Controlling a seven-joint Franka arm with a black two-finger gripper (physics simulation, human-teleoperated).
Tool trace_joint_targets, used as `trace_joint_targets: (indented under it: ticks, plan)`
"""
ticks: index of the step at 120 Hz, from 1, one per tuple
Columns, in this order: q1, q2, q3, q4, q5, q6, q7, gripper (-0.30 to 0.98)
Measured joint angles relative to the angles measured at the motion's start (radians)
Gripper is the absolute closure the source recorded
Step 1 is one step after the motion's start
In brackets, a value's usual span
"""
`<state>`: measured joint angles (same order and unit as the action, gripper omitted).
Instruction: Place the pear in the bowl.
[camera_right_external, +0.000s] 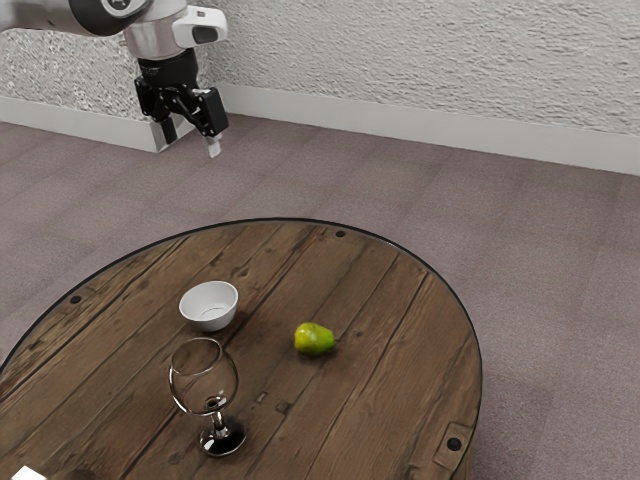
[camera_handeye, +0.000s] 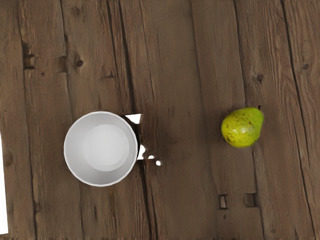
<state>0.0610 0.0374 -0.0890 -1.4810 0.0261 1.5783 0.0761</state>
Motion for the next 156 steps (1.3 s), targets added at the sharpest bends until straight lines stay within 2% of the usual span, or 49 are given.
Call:
trace_joint_targets:
  ticks: [28,38,52,84,140,156]
  plan:
    - [-0.004,0.000,0.004,0.000,-0.008,-0.002,0.001,0.00]
    - [0.041,0.055,-0.060,-0.012,-0.003,0.017,0.026,0.00]
    - [-0.018,0.183,-0.126,-0.159,0.018,0.135,0.075,0.00]
    - [-0.052,0.322,-0.136,-0.315,0.030,0.415,0.192,0.00]
    - [-0.051,0.484,-0.134,-0.339,0.035,0.698,0.402,0.00]
    - [-0.051,0.501,-0.133,-0.339,0.032,0.745,0.443,0.11]
